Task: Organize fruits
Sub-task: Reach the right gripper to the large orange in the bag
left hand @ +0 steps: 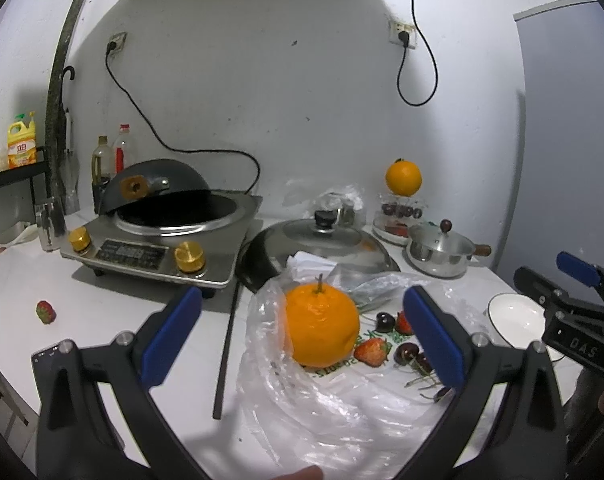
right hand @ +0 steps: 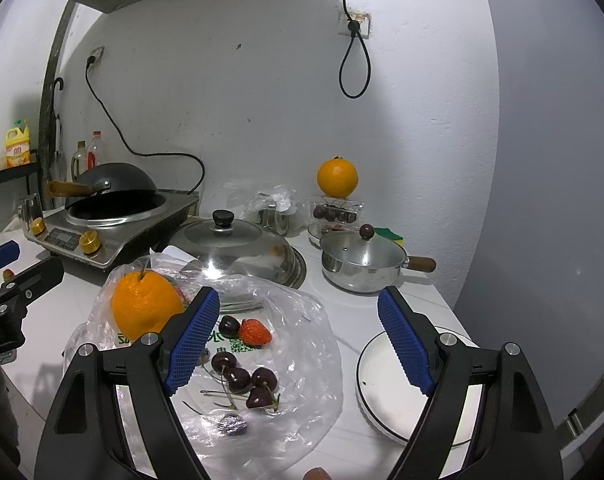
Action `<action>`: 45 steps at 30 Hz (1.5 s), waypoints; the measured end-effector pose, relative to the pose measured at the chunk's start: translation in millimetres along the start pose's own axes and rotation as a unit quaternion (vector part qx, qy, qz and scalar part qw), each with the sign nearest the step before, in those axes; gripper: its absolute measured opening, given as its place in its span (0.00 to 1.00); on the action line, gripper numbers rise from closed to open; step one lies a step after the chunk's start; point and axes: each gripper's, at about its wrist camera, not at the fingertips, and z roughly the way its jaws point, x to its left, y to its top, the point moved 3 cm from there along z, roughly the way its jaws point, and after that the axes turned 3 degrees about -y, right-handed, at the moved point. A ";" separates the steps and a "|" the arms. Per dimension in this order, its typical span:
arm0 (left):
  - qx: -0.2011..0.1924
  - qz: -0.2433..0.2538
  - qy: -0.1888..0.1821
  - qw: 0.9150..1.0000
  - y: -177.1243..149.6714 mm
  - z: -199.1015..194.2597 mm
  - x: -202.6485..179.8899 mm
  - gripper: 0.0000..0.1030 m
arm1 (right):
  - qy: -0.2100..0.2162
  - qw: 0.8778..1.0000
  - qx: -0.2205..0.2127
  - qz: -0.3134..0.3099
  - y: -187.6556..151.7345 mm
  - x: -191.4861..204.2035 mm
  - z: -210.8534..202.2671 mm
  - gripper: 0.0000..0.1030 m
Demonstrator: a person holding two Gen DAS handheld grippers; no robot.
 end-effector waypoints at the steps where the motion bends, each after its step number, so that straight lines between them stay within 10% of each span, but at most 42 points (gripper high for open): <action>1: 0.001 -0.001 0.000 1.000 0.1 0.9 1.1 0.99 | 0.000 1.000 0.000 -0.001 0.3 1.2 0.6 0.82; 45: 0.072 -0.072 0.010 0.995 -44.4 66.6 101.2 0.98 | 0.115 0.988 0.085 -0.052 -11.0 131.7 96.2 0.82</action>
